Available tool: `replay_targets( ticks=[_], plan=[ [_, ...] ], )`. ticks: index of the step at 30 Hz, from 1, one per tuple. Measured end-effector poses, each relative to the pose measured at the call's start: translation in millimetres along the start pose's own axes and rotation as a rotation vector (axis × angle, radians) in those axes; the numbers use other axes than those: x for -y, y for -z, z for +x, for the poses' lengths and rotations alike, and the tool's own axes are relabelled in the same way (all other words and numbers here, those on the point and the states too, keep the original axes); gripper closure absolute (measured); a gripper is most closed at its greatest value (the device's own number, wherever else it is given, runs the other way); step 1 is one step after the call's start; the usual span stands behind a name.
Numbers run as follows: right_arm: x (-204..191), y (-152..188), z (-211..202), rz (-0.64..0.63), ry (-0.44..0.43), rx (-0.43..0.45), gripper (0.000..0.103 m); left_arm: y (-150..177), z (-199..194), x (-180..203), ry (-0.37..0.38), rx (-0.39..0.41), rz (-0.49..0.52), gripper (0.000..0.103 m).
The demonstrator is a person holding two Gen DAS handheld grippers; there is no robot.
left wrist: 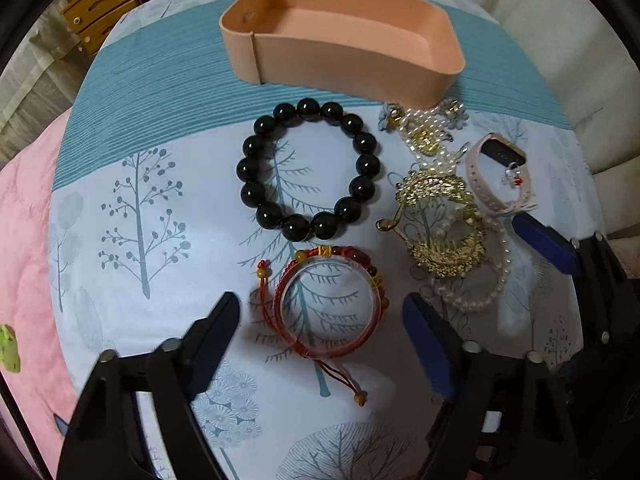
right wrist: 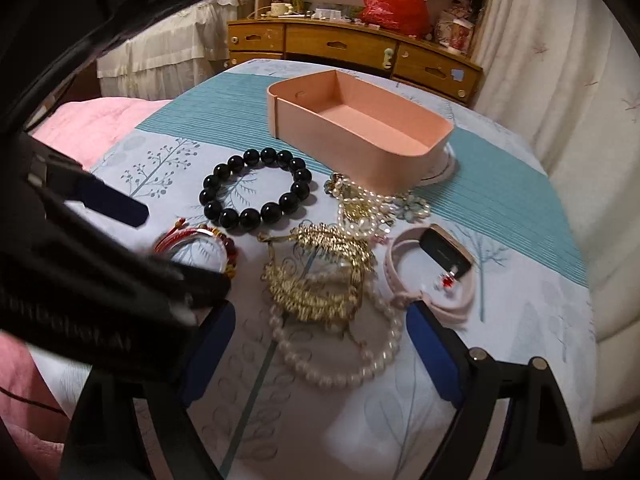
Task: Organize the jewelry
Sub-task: 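Grasp the red string bracelet with the left gripper while the right gripper grasps the gold hair comb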
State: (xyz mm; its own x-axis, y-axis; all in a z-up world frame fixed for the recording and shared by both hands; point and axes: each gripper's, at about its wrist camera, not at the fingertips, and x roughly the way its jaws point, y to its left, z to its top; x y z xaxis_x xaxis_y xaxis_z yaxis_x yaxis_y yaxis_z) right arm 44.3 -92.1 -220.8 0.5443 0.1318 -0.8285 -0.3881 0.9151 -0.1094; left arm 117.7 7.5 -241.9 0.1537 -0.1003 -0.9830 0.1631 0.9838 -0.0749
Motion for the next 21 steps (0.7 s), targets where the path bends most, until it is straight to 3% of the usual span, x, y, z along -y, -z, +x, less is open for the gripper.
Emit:
replay_targets(
  ticks=[4, 10, 15, 21],
  plan=[
    [4.9, 1.2, 7.1, -0.054, -0.064, -0.004, 0.023, 0.7, 9.0, 4.1, -0.016, -0.039, -0.050, 0.040],
    [9.0, -1.2, 15.1, -0.096, -0.134, -0.018, 0.033, 2.6, 9.8, 8.1, -0.043, -0.041, -0.080, 0.040],
    [10.8, -4.7, 18.3, -0.113, -0.159, -0.012, 0.051, 2.2, 7.2, 11.7, -0.048, -0.035, -0.101, 0.041],
    [15.4, -8.2, 20.2, -0.104, -0.198, -0.024, 0.052, 5.8, 5.9, 6.8, -0.029, -0.026, -0.124, 0.041]
  ],
)
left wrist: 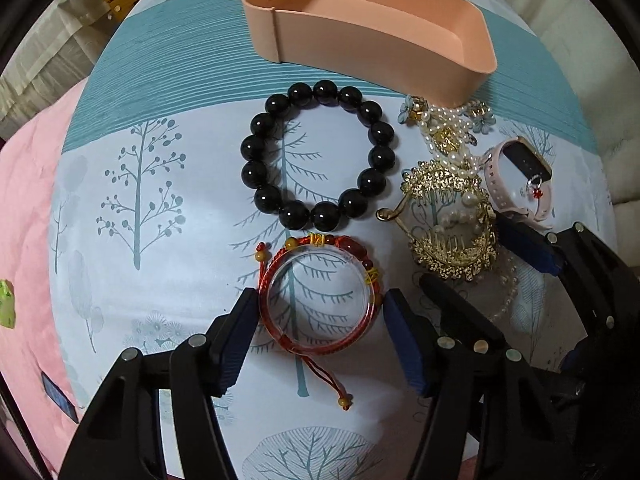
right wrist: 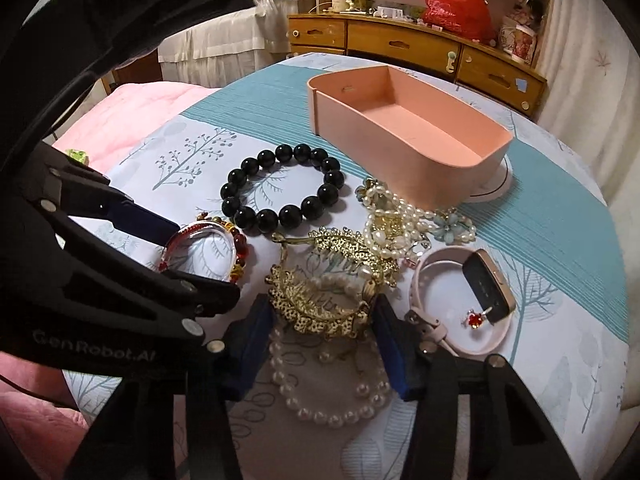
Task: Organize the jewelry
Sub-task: 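Grasp the red string bracelet with the left gripper while the right gripper grasps the gold hair comb, then carry both pieces over the pink tray and open both grippers to drop them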
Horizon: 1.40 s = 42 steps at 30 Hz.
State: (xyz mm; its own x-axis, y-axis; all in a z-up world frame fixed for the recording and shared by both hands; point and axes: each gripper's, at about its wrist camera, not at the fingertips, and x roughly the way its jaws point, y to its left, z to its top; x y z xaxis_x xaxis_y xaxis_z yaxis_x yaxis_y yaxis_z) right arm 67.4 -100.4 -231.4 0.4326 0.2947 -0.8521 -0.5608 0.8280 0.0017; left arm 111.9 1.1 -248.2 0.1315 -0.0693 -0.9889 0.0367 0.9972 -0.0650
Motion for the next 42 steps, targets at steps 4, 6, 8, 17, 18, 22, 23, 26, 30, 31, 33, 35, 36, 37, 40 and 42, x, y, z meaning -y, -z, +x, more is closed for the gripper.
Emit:
replay_targets(
  ticks=[4, 6, 8, 17, 18, 22, 23, 26, 30, 31, 33, 35, 36, 37, 40, 42],
  plan=[
    [2.3, -3.0, -3.8, 0.006, -0.008, 0.001, 0.052, -4.9, -3.2, -15.7, 0.023, -0.008, -0.031, 0.041],
    [3.0, -5.6, -6.3, 0.013, -0.019, 0.002, 0.052, -7.1, -9.6, -23.6, 0.022, -0.006, -0.039, 0.041],
    [3.7, -8.4, -9.9, 0.016, -0.031, 0.008, 0.052, -8.7, -19.3, -32.0, 0.028, 0.007, -0.043, 0.041],
    [2.5, -27.6, -35.8, 0.014, -0.075, 0.030, 0.053, -26.3, -70.4, -51.8, 0.037, 0.052, 0.005, 0.041],
    [3.0, -31.8, -40.6, 0.018, -0.078, 0.039, 0.053, -29.4, -78.1, -54.0, 0.036, 0.061, 0.015, 0.041],
    [5.9, -48.6, -58.6, 0.031, -0.081, 0.079, 0.053, -51.3, -103.7, -47.1, 0.042, 0.079, 0.036, 0.041],
    [7.3, -54.4, -62.9, 0.035, -0.082, 0.093, 0.053, -56.6, -107.8, -47.6, 0.045, 0.085, 0.040, 0.041],
    [10.8, -71.4, -75.4, 0.043, -0.078, 0.137, 0.053, -73.3, -123.1, -43.3, 0.037, 0.115, 0.068, 0.041],
    [16.1, -91.6, -88.7, 0.027, -0.055, 0.196, 0.053, -94.0, -140.9, -40.3, 0.037, 0.174, 0.106, 0.041],
    [17.6, -97.0, -91.8, 0.020, -0.040, 0.212, 0.052, -99.1, -146.2, -39.0, 0.039, 0.189, 0.113, 0.041],
    [22.1, -107.0, -97.0, 0.019, -0.012, 0.243, 0.052, -109.0, -155.3, -39.0, 0.049, 0.221, 0.125, 0.041],
    [27.7, -113.9, -100.6, 0.025, 0.009, 0.275, 0.052, -120.7, -160.9, -35.6, 0.061, 0.248, 0.133, 0.041],
    [30.7, -117.4, -101.5, 0.027, 0.022, 0.291, 0.052, -126.0, -164.0, -35.3, 0.065, 0.265, 0.139, 0.041],
    [34.4, -121.6, -102.5, 0.029, 0.031, 0.303, 0.052, -129.9, -165.7, -32.7, 0.066, 0.282, 0.144, 0.041],
    [42.5, -129.4, -100.8, 0.024, 0.063, 0.340, 0.052, -141.8, -167.2, -31.3, 0.069, 0.321, 0.152, 0.041],
    [47.1, -133.3, -98.0, 0.030, 0.081, 0.356, 0.052, -149.4, -164.3, -30.8, 0.079, 0.335, 0.150, 0.041]
  ],
)
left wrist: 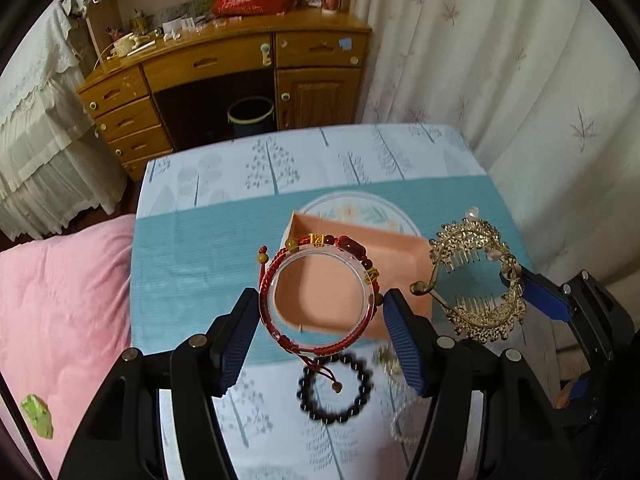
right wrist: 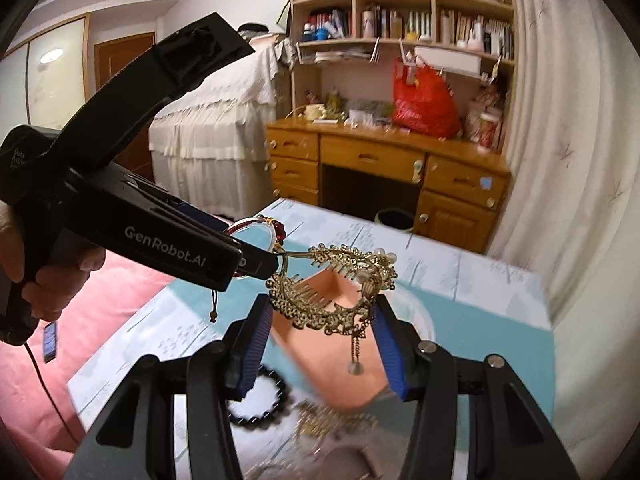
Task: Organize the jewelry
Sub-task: 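Carry both pieces over the pink tray and open both grippers to drop them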
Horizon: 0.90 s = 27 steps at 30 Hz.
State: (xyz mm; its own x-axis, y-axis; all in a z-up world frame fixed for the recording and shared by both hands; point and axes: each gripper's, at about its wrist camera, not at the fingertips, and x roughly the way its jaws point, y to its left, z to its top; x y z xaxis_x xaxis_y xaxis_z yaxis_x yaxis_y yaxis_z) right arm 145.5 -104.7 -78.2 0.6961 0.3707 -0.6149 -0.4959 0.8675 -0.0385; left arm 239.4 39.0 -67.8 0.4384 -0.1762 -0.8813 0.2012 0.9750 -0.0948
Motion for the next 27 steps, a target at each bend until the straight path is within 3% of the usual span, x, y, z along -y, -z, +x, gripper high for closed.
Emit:
replay_targets(
  ticks=[7, 9, 11, 17, 27],
  plan=[
    [11.7, 8.4, 21.9, 0.017, 0.031, 0.030, 0.051, -14.5, 31.5, 0.4, 0.047, 0.020, -0.004, 0.041],
    [19.7, 14.2, 33.6, 0.049, 0.019, -0.007, 0.050, -16.0, 47.6, -0.6, 0.061, -0.006, -0.006, 0.035],
    [25.5, 20.0, 44.5, 0.069, 0.010, -0.067, 0.043, -15.9, 62.1, -0.7, 0.044, -0.042, -0.016, 0.017],
    [18.8, 40.0, 44.6, 0.020, 0.042, -0.135, 0.041, -6.7, 78.0, -2.6, 0.038, -0.088, -0.032, 0.017],
    [10.6, 62.6, 23.3, 0.062, 0.044, -0.201, 0.034, 21.2, 69.9, -14.9, 0.013, -0.114, -0.057, 0.014]
  ],
)
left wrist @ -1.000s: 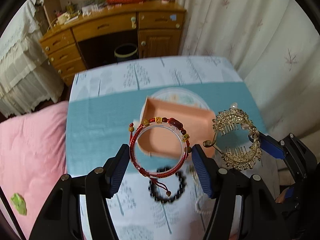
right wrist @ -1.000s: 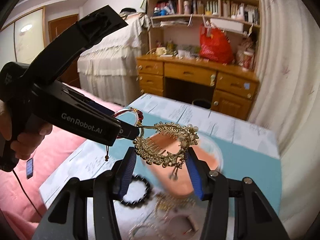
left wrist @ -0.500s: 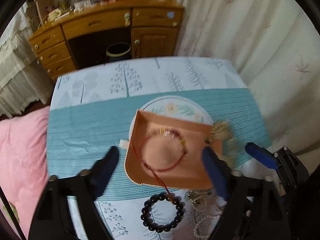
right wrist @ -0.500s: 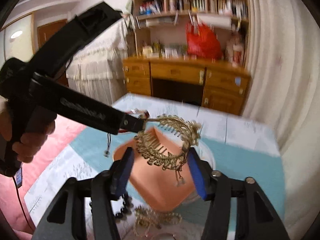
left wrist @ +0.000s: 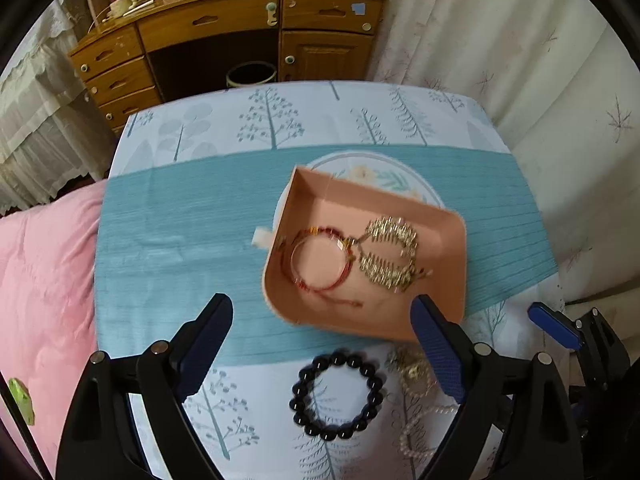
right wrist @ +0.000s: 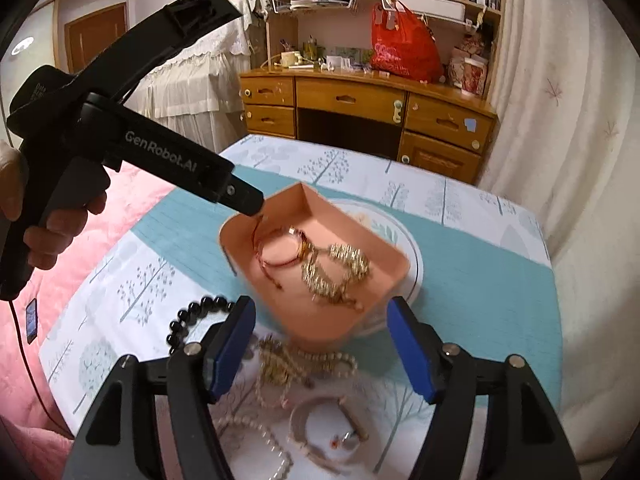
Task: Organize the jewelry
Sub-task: 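Carry both pieces over the pink tray and open both grippers to drop them, then grasp the black bead bracelet with the left gripper while the right gripper grasps a pearl bracelet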
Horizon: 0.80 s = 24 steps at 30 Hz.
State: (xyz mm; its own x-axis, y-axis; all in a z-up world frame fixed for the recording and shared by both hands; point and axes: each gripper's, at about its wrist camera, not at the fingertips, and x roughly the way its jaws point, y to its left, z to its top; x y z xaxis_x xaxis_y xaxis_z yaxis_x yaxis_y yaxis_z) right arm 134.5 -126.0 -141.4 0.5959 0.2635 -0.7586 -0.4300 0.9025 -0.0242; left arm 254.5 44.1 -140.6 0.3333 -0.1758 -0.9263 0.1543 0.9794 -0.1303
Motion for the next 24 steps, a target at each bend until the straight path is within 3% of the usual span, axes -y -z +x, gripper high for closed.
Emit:
replay_targets(
  ticks=[13, 19, 21, 23, 24],
  plan=[
    [-32.2, 69.0, -19.4, 0.119, -0.084, -0.180, 0.029, 73.4, 13.3, -6.1, -0.022, -0.129, -0.029, 0.013],
    [-38.5, 96.3, -12.4, 0.186, -0.035, -0.274, 0.029, 93.6, 24.3, -20.0, -0.048, -0.134, -0.102, 0.014],
    [-36.4, 101.8, -7.9, 0.210, -0.003, -0.301, 0.032, 98.8, 29.0, -25.6, -0.050, -0.125, -0.120, 0.019],
    [-30.8, 104.0, -5.5, 0.240, -0.004, -0.305, 0.038, 101.4, 33.5, -28.3, -0.062, -0.123, -0.124, 0.036],
    [-27.1, 105.8, -4.0, 0.266, -0.007, -0.305, 0.045, 103.0, 36.6, -29.0, -0.074, -0.123, -0.120, 0.039]
  ],
)
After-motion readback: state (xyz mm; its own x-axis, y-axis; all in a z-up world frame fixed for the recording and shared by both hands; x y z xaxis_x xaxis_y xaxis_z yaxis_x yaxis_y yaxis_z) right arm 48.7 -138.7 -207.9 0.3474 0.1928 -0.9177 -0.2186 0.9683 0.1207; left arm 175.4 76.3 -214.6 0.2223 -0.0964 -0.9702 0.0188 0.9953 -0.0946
